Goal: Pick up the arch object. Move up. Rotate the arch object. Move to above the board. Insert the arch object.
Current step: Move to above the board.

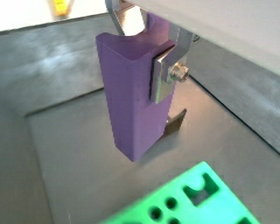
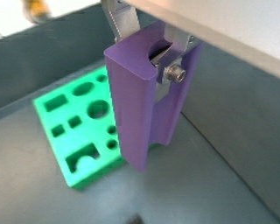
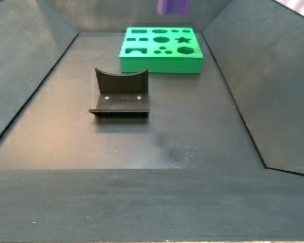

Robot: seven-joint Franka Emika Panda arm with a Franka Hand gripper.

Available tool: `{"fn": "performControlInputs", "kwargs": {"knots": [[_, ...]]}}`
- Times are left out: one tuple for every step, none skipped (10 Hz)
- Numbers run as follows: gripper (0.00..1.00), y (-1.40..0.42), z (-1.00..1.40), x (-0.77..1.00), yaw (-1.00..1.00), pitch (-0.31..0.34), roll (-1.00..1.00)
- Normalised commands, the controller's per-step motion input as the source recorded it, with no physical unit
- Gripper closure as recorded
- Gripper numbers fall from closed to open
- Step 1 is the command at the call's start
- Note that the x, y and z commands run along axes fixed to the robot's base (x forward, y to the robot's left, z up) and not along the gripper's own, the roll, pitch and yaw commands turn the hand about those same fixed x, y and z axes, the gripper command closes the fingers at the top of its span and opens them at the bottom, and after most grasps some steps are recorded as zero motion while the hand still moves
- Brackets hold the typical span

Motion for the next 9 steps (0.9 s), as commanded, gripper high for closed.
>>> {"fn": "performControlInputs", "kwargs": {"knots": [[1.00,-1.00,0.29,0.04,1.00,0.118,0.00],[1.00,-1.00,0.29,0.05,1.00,0.121,0.00],[1.00,-1.00,0.29,0.07,1.00,0.125,-0.01],[1.00,-1.00,0.29,0.10,1.00,0.130,-0.01],[1.00,-0.70,0.20,0.11,1.00,0.138,-0.01],[1.00,-0.34,0.09,0.12,1.00,0.149,-0.01],[1.00,-0.21,0.05,0.12,1.00,0.155,-0.01],[1.00,-0.13,0.05,0.09,1.00,0.164,0.00],[1.00,-0.11,0.04,0.08,1.00,0.167,0.00]]}}
